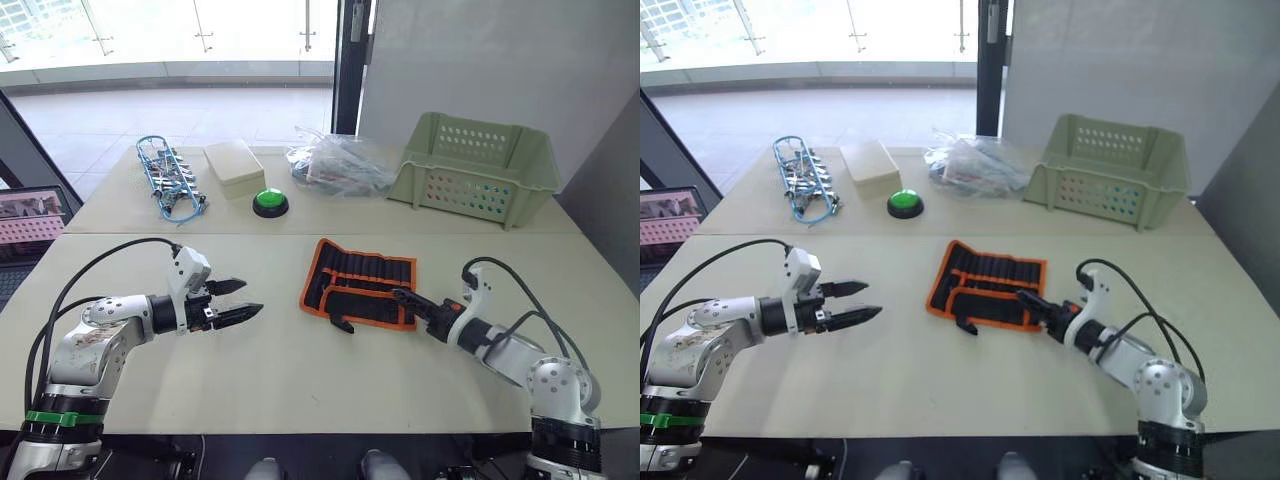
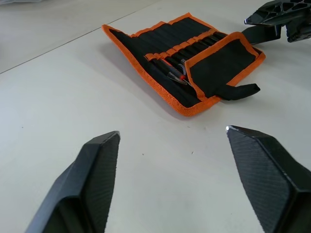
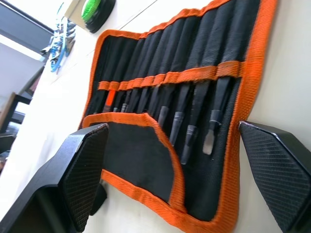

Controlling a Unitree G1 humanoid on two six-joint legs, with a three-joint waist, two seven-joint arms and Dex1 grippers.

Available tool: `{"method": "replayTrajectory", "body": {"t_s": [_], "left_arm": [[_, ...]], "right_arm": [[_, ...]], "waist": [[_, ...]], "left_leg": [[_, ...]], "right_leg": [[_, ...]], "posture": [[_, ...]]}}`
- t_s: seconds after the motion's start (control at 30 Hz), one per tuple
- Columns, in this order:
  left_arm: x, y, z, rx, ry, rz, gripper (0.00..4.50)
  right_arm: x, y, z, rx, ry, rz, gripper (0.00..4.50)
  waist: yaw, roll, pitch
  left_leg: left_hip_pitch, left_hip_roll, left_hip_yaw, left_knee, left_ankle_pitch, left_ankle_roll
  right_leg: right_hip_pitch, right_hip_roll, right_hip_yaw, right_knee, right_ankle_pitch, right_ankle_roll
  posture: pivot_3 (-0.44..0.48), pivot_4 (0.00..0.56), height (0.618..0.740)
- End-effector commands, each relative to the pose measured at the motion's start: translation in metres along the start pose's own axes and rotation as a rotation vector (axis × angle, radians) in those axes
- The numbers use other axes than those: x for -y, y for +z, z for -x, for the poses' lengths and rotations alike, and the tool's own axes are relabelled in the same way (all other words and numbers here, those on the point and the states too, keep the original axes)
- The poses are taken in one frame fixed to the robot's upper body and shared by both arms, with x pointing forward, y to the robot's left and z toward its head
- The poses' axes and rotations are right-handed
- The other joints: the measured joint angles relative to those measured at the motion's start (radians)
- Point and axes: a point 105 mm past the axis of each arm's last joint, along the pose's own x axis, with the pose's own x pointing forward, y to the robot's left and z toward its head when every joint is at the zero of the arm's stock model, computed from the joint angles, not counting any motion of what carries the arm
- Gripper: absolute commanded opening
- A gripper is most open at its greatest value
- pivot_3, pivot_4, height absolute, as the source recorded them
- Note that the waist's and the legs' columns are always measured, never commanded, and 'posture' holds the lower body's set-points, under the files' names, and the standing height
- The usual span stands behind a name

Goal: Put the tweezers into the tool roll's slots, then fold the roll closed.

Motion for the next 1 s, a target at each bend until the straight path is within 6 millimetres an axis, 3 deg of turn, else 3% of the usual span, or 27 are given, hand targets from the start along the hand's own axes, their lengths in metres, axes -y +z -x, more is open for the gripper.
{"method": "replayTrajectory", "body": {"t_s": [0.03,0.33,0.57,0.83,1.0], "left_arm": [[0.006,0.007,-0.002,0.017,-0.015,-0.035,4.45],[0.015,0.007,-0.010,0.029,-0.044,-0.021,4.45],[0.012,0.009,-0.011,0.032,-0.034,-0.033,4.45],[0.013,0.007,-0.011,0.022,-0.030,-0.043,4.45],[0.011,0.004,-0.011,0.018,-0.012,-0.059,4.45]], "right_arm": [[-0.007,0.007,-0.002,0.021,0.050,-0.023,4.50],[-0.007,0.021,-0.004,0.108,0.117,-0.136,4.50],[0.012,0.029,-0.011,0.121,0.029,-0.083,4.50],[0.023,0.022,-0.012,-0.035,-0.074,0.072,4.50],[0.022,0.012,-0.016,-0.202,-0.169,0.347,4.50]], "waist": [[0.000,0.000,0.000],[-0.001,0.000,0.000],[0.000,0.000,0.000],[0.001,0.000,0.000],[0.003,0.000,0.000]], "left_leg": [[0.000,0.000,0.000,0.000,0.000,0.000],[0.000,0.000,0.000,0.000,0.000,0.000],[0.000,0.000,0.000,0.000,0.000,0.000],[0.000,0.000,0.000,0.000,0.000,0.000],[0.000,0.000,0.000,0.000,0.000,0.000]], "right_leg": [[0.000,0.000,0.000,0.000,0.000,0.000],[0.000,0.000,0.000,0.000,0.000,0.000],[-0.001,0.000,0.000,0.000,0.000,0.000],[-0.001,0.000,0.000,0.000,0.000,0.000],[0.000,0.000,0.000,-0.001,0.000,0.000]], "posture": [[0.000,0.150,0.740],[0.000,0.150,0.740],[0.000,0.150,0.740],[0.000,0.150,0.740],[0.000,0.150,0.740]]}}
